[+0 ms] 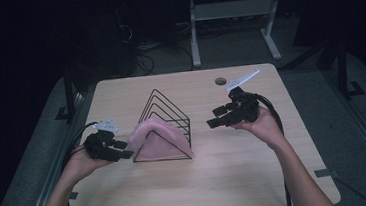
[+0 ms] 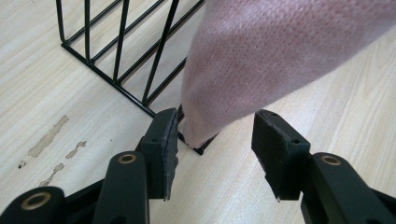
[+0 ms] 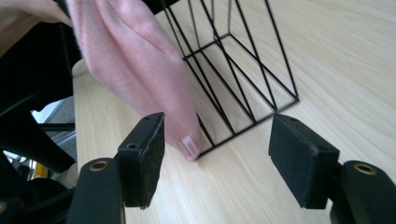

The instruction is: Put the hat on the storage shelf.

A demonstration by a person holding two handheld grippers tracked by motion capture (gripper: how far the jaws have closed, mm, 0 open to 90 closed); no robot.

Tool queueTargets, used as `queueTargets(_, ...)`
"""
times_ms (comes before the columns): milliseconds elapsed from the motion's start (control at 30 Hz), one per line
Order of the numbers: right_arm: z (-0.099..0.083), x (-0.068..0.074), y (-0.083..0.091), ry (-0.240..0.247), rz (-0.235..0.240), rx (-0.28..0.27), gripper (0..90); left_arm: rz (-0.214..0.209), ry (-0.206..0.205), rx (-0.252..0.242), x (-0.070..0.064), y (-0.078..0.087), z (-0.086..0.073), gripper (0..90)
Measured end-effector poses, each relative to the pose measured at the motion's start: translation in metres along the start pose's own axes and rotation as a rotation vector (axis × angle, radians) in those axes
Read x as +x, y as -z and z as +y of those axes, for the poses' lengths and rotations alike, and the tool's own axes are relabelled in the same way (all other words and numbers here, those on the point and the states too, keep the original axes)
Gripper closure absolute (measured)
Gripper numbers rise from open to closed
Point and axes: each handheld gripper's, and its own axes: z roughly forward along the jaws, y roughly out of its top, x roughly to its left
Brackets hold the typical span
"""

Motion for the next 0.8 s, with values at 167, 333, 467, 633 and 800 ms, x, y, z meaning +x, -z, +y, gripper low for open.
queueTargets(167,-0.013,-0.006,0.008,-0.028,-0.029,-0.002,34.8,0.005,0.003,0.005,0.001,0.001,-0.001,47.8)
queueTargets(333,-0.025,-0.011,0.017,-0.052,-0.059,-0.011,32.5,0.014,0.016,0.005,0.001,0.001,-0.003,44.0)
queueTargets(467,-0.036,-0.014,0.023,-0.074,-0.077,-0.015,32.0,0.008,0.014,-0.003,0.001,0.003,-0.004,41.7)
queueTargets(633,-0.049,-0.017,0.031,-0.103,-0.097,-0.013,31.3,0.015,0.009,-0.003,0.001,0.003,-0.004,38.6)
queueTargets(800,-0.058,-0.02,0.037,-0.119,-0.11,-0.014,31.3,0.017,0.02,-0.002,0.001,0.004,-0.004,37.0)
